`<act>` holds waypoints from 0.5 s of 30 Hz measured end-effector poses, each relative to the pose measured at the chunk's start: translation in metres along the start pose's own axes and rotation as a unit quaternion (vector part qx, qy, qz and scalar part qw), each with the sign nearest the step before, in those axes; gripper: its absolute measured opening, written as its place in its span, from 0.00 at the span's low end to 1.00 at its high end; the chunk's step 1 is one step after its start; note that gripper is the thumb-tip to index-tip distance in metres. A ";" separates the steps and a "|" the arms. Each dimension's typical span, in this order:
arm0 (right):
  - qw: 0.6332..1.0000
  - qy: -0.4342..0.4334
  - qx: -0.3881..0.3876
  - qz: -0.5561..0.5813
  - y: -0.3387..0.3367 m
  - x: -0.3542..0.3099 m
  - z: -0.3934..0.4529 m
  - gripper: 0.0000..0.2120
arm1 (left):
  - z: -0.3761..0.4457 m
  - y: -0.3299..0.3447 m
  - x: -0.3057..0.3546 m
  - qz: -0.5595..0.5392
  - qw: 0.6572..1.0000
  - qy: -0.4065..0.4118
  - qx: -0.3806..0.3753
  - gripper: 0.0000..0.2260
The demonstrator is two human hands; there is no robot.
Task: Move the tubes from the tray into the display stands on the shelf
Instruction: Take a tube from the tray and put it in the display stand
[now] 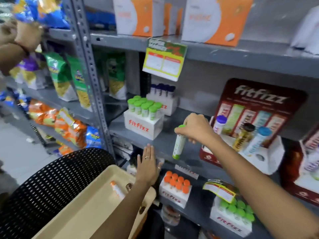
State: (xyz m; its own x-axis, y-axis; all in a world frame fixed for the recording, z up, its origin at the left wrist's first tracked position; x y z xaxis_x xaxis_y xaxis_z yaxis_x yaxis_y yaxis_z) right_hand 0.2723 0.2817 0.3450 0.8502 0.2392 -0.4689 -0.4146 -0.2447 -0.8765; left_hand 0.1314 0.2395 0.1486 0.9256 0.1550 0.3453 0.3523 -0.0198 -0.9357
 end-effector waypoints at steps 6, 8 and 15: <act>0.997 0.042 0.066 0.022 -0.065 0.035 -0.020 0.14 | 0.037 0.002 0.082 0.020 0.996 0.084 -0.033 0.32; 0.994 0.057 0.085 0.024 -0.080 0.047 -0.022 0.14 | 0.047 0.007 0.096 0.032 0.994 0.093 -0.052 0.33; 0.992 0.086 0.095 -0.002 -0.114 0.071 -0.026 0.10 | 0.067 0.037 0.111 0.059 0.988 0.094 -0.109 0.33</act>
State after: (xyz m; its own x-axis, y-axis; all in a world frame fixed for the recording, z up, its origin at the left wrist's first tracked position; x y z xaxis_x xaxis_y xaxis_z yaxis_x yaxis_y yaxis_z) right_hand 0.3888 0.3019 0.4149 0.8881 0.0730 -0.4538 -0.4504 -0.0590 -0.8909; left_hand 0.2375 0.3224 0.1474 0.9640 -0.0472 0.2615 0.2430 -0.2420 -0.9394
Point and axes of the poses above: each hand's wrist, its own z-axis towards the middle knuckle, its own y-axis out of the palm, x = y × z, the point moved 7 cm from there along z, towards the middle knuckle, and after that the axes turned 9 degrees about -x, right-handed, at the moved point
